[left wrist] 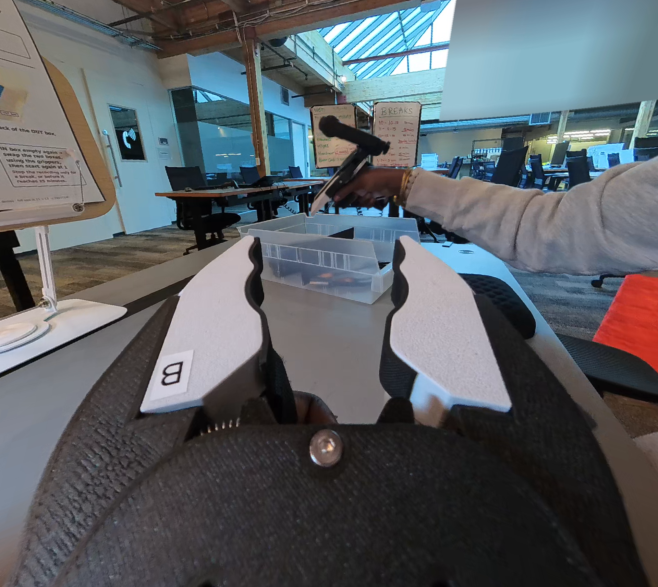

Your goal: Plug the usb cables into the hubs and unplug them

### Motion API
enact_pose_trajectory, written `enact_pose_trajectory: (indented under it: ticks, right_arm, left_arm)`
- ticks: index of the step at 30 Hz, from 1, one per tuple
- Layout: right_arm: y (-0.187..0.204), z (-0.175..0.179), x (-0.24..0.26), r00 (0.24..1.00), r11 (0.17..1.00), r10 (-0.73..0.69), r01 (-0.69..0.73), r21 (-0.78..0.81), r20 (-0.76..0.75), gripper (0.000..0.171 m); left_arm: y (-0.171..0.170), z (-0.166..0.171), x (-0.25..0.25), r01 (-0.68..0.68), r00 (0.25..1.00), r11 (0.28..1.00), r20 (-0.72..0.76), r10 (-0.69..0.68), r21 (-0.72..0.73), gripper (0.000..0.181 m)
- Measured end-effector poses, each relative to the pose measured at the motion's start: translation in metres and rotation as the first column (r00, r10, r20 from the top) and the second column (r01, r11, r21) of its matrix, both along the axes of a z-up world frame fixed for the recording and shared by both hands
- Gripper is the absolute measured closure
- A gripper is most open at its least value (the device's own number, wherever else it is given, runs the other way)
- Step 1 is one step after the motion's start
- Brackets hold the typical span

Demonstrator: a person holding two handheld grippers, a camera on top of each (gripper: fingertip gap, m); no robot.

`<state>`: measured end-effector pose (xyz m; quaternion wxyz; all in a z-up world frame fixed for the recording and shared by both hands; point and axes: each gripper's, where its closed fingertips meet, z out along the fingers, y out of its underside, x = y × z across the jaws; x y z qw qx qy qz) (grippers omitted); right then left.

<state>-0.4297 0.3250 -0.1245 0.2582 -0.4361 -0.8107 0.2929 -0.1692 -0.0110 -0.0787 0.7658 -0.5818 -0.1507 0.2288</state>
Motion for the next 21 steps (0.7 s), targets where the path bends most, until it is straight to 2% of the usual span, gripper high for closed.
enact_pose_trajectory:
  ticks: [1,4,5,7,13,15,17,19,21]
  right_arm:
    - [0.009,0.002,0.002,1.0,1.0,-0.03,0.03,-0.005,0.0,0.106]
    - [0.04,-0.003,0.013,0.991,0.992,-0.126,0.126,0.007,0.045,0.073]
    - [0.051,-0.006,0.018,0.985,0.987,-0.158,0.157,0.022,0.069,0.067]
    - [0.068,-0.018,0.03,0.974,0.983,-0.184,0.179,0.049,0.134,0.065]
    - [0.077,-0.071,0.073,0.898,0.988,-0.153,0.13,0.082,0.413,0.075]
    - [0.075,-0.086,0.081,0.873,0.99,-0.13,0.091,0.105,0.469,0.086]
    - [0.077,-0.093,0.081,0.869,0.988,-0.133,0.076,0.138,0.477,0.111]
    - [0.078,-0.093,0.079,0.873,0.985,-0.14,0.074,0.156,0.467,0.117]
    - [0.074,-0.092,0.078,0.87,0.991,-0.127,0.091,0.099,0.477,0.123]
  left_arm:
    - [0.001,0.0,0.0,0.0,1.0,1.0,-0.002,0.0,-0.005,0.11]
    - [0.002,-0.002,0.001,-0.003,1.0,1.0,-0.009,0.003,-0.023,0.111]
    - [0.003,-0.002,0.001,-0.003,1.0,1.0,-0.011,0.003,-0.026,0.111]
    - [0.004,-0.003,0.001,-0.002,1.0,0.999,-0.012,0.002,-0.033,0.111]
    - [0.006,-0.002,0.002,-0.009,1.0,0.999,-0.026,0.008,-0.052,0.111]
    - [0.005,-0.001,0.002,-0.013,0.999,0.999,-0.03,0.012,-0.053,0.111]
    - [0.004,0.001,0.003,-0.018,0.999,0.998,-0.033,0.016,-0.052,0.111]
    - [0.003,0.004,0.003,-0.024,0.999,0.999,-0.036,0.023,-0.048,0.111]
    - [0.001,0.011,0.005,-0.033,0.998,0.998,-0.048,0.031,-0.047,0.11]
